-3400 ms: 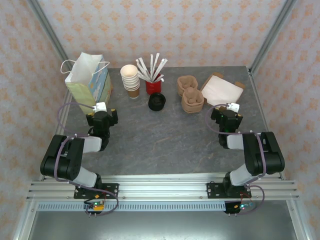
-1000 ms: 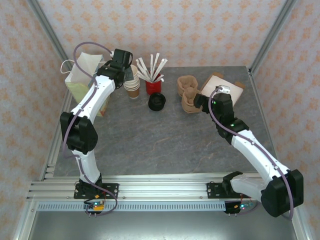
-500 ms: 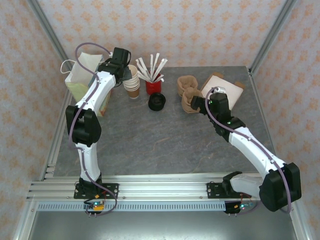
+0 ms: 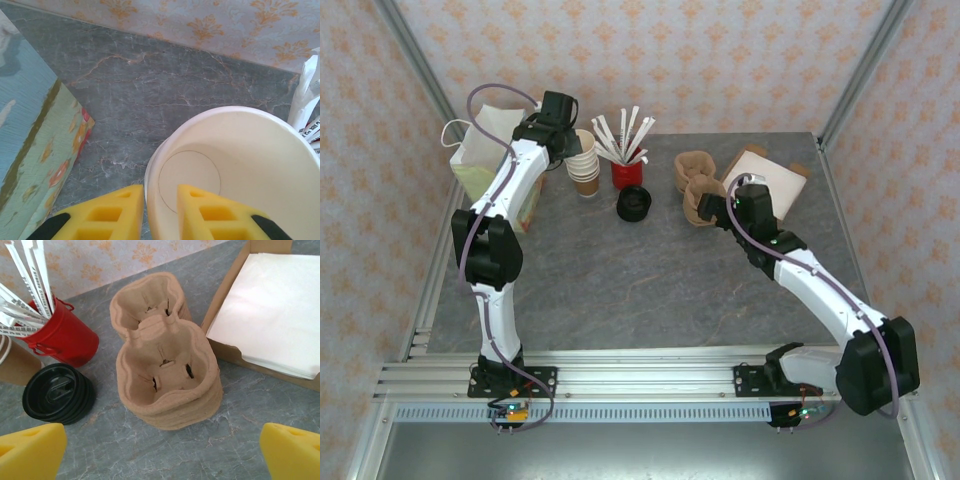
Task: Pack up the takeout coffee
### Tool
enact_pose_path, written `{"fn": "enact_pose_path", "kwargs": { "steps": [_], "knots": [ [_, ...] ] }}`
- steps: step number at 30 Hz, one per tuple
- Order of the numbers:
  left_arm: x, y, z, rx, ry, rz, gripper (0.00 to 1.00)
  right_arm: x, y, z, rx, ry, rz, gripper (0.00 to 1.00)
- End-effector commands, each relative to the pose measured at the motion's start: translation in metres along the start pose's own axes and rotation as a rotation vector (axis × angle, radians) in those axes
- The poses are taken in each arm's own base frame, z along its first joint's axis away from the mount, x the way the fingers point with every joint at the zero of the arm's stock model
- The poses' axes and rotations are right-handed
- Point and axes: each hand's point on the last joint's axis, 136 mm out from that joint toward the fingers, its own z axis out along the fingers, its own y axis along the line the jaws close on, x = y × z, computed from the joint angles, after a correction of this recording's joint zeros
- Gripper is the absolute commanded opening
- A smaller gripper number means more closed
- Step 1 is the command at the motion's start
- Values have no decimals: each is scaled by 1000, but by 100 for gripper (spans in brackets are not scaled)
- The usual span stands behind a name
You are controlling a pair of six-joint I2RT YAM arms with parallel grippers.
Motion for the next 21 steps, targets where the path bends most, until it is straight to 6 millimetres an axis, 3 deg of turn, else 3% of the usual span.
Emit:
{"fn": "enact_pose_path", "kwargs": {
  "steps": [1,11,21],
  "knots": [
    [-1,1,3,0,18,-16,23,-5,6,-2,-6,3,9,99],
    [-1,0,5,3,20,-26,14,-1,3,-1,4,18,3,99],
    [-13,-1,-9,17,-19,-63,8,0,3,1,8,27,0,99]
  ]
}}
